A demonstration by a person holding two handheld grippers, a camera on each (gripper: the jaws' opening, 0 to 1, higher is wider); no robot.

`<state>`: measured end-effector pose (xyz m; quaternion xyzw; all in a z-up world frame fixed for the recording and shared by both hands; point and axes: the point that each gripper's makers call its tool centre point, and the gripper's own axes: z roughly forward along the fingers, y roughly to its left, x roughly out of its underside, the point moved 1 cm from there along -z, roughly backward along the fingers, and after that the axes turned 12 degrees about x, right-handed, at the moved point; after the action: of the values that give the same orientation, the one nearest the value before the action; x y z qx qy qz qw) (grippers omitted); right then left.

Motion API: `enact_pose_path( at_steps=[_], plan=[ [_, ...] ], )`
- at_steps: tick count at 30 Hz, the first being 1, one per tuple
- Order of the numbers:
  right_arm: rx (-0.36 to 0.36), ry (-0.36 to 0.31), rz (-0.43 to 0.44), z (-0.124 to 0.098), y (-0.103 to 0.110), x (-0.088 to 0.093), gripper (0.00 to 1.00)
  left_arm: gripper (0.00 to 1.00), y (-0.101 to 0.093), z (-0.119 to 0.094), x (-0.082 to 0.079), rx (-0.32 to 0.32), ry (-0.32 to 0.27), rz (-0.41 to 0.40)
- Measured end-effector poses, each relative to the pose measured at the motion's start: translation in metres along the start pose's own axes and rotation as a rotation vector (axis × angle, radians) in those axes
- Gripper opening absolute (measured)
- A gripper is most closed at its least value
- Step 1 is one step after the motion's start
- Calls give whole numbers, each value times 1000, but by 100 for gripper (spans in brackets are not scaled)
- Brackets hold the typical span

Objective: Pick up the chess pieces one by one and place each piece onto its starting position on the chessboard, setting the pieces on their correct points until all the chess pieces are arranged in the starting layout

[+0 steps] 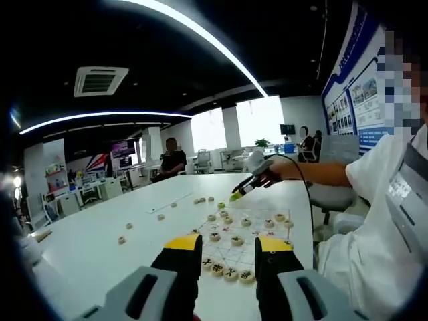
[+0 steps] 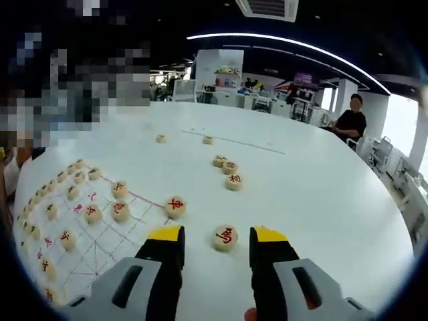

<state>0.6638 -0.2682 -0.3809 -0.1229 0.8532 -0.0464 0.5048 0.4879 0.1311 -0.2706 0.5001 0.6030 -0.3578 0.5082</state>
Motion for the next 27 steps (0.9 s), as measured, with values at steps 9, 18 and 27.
enact_pose_path(
  at_steps=[9,18,27],
  plan=[
    [20,25,6,-4,-16,11,39,33,2,0,0,-3,0,-2],
    [-2,36,6,4,-7,13,39,33,3,-2,1,-6,0,-4],
    [4,44,36,15,-5,17,35,33,2,-2,1,-5,-1,-3]
  ],
)
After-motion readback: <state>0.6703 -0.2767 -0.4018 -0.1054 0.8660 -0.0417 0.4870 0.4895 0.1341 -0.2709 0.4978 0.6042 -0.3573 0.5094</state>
